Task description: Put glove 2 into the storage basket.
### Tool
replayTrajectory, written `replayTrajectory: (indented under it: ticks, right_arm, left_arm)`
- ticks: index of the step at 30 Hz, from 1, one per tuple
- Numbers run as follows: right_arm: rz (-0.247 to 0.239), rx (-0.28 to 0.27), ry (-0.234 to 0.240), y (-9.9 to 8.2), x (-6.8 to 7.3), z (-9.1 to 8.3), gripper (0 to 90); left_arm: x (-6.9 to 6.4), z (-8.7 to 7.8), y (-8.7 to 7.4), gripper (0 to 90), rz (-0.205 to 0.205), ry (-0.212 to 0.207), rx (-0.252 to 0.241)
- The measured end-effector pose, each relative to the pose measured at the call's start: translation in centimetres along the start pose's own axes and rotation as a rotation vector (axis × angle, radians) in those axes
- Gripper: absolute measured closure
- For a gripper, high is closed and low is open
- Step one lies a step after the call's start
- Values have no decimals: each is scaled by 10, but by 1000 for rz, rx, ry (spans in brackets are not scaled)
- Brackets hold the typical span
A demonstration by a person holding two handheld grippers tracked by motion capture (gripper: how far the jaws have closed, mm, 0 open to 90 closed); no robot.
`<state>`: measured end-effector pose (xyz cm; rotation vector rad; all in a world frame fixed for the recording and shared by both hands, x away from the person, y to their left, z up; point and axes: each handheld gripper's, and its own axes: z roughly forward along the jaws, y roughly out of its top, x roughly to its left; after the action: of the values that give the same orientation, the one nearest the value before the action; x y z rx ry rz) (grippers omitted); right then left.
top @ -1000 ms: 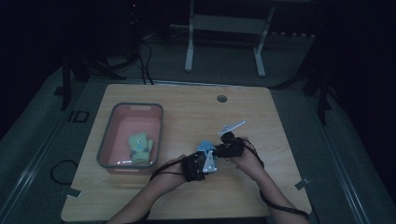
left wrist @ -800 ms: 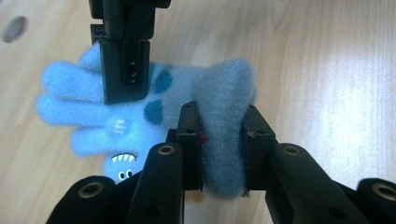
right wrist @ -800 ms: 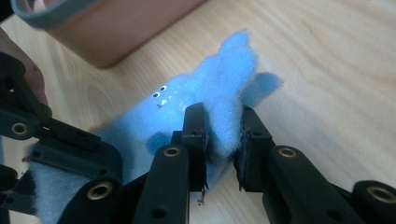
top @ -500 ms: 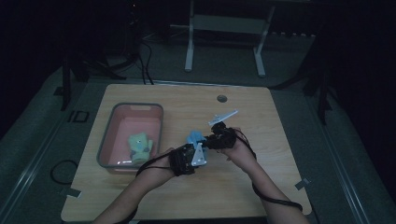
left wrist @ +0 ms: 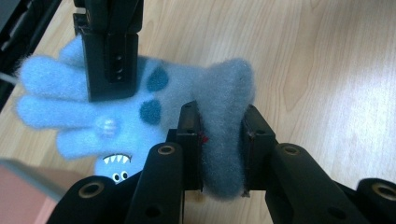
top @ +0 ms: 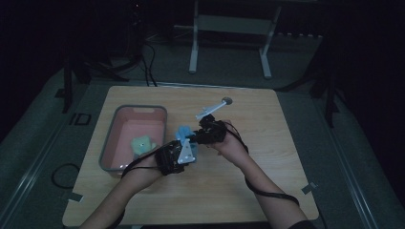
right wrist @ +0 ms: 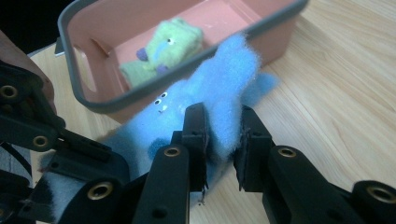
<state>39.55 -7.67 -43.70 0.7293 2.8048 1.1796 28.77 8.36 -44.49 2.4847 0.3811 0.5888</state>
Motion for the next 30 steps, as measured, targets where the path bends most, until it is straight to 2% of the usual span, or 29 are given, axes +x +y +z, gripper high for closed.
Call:
replayTrajectory:
  ticks: [7,18,20,26,30]
  right_arm:
    - [-17,1,18,21,9,14,768]
    - [-70,5,33,62,30,44,769]
    - [-72,5,36,65,32,46,769]
    - [-86,9,64,84,44,66,769]
    - [-97,21,76,93,50,79,770]
  left_arm:
    - [8,-14,-17,742,-29,31,10]
    - [22,-38,-47,743,-88,85,29]
    - [23,-41,-50,743,-90,94,35]
    - [28,-51,-71,744,-134,116,39]
    - [30,-55,-83,744,-145,132,56]
